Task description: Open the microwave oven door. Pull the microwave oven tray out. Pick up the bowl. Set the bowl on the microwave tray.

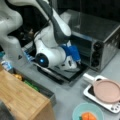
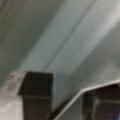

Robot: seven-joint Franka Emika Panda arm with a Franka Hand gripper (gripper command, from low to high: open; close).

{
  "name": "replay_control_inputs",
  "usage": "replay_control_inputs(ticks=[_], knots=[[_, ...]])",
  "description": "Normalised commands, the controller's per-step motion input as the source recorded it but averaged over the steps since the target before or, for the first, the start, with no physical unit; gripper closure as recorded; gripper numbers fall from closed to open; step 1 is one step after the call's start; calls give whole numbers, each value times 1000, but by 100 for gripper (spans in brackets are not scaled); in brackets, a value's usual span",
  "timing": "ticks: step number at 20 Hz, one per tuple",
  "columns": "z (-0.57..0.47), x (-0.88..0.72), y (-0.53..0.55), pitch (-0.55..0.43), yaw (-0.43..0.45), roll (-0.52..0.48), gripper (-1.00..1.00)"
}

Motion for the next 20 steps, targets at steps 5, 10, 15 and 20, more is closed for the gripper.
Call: replay_control_inputs(ticks=[5, 10, 15, 20], knots=[[139, -72, -452, 26, 116, -30, 100], [66, 19, -217, 14, 162, -39, 100], [20, 78, -105, 12, 172, -41, 100], [17, 63, -76, 15, 122, -69, -100]])
